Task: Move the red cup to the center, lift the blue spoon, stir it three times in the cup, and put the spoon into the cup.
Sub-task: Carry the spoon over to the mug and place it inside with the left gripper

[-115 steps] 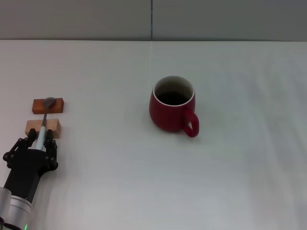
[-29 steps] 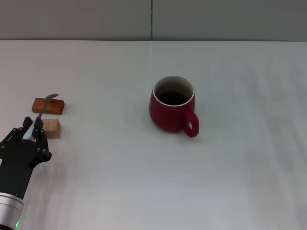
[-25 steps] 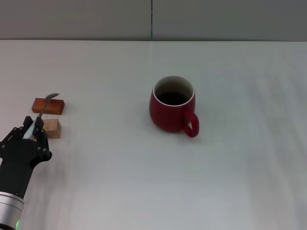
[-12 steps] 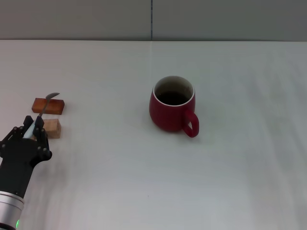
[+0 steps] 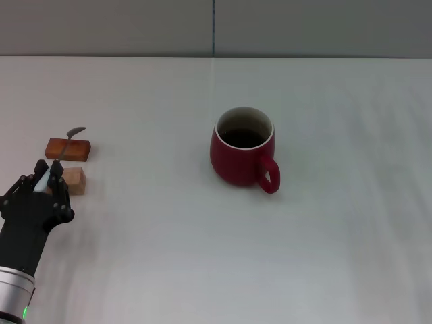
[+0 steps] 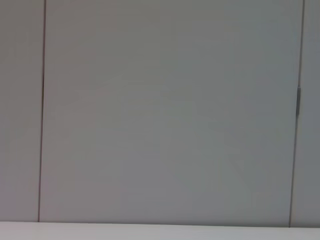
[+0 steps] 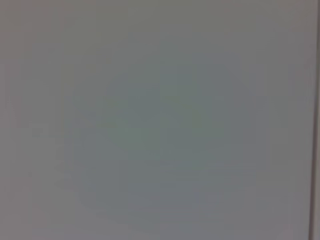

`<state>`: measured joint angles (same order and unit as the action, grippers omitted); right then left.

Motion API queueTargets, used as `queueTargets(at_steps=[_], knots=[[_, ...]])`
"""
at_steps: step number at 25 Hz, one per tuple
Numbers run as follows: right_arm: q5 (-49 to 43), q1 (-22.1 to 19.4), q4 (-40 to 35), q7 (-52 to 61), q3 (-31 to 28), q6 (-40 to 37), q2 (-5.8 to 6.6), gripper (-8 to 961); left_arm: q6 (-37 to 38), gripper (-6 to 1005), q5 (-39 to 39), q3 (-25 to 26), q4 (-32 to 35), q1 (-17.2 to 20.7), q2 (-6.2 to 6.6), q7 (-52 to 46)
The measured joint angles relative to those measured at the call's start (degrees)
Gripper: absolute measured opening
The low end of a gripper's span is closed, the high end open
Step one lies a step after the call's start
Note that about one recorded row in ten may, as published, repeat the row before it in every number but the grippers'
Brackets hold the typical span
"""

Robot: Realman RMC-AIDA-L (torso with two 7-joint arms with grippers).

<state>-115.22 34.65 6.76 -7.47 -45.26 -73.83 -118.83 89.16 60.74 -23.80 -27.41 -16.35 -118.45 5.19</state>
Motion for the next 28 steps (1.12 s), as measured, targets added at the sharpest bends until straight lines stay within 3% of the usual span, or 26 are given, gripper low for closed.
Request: queueTargets(at_steps=[8,28], knots=[[0.0,-0.1,0.0,0.0,-0.1,0.0,0.0,336,0.3,171,2.8,0.3,0.5,-0.2,0.15,-1.3],[0.0,-0.3,0.0,0.0,-0.2,0.0,0.0,335,2.9,170,8.4,-0.6,7.8,0.2,0.33,-16.1]])
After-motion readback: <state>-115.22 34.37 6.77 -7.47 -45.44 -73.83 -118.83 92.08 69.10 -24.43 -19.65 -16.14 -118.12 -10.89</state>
